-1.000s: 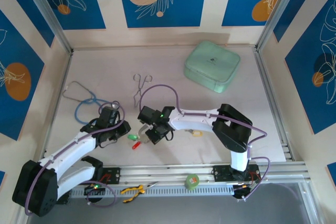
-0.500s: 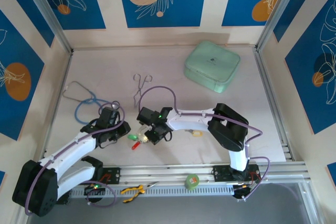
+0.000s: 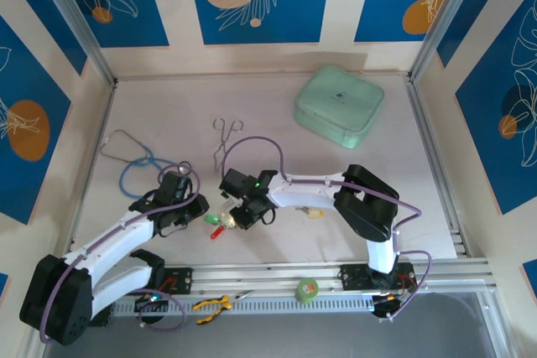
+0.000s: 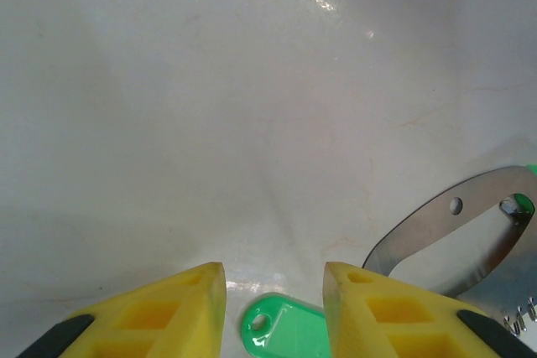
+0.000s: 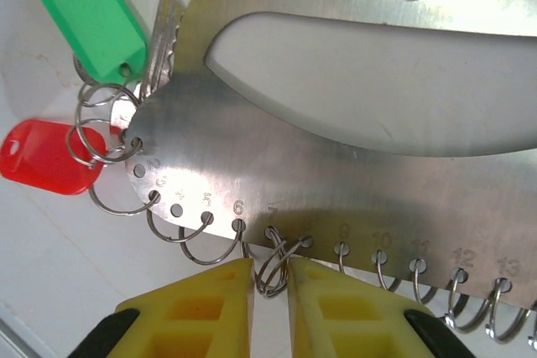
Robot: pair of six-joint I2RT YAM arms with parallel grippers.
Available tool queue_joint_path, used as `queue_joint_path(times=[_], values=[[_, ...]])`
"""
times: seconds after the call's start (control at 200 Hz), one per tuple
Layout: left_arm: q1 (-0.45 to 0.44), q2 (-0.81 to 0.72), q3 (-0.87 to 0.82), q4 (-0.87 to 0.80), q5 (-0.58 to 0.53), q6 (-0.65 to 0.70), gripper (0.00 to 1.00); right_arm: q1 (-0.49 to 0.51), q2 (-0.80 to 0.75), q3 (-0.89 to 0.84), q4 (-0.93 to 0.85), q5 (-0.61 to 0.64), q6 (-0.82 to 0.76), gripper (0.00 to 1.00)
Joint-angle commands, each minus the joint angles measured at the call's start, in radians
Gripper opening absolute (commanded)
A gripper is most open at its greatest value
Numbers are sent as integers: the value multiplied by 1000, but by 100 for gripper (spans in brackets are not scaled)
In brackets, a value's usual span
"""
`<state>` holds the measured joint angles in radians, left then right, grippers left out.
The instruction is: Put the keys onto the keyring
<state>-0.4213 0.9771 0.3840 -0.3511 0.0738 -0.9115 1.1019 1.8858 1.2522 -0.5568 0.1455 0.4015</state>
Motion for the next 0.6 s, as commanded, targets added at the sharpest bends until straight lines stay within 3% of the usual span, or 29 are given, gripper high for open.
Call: queue_joint_path(times=[0.0,0.595], values=[[-10,2,-4,1,-8,-1,36,-20,-46,-25,18,-52,23,17],[-13,-2,15,-17,-12,7,36,-24,-84,-33,0,16,-13,24]])
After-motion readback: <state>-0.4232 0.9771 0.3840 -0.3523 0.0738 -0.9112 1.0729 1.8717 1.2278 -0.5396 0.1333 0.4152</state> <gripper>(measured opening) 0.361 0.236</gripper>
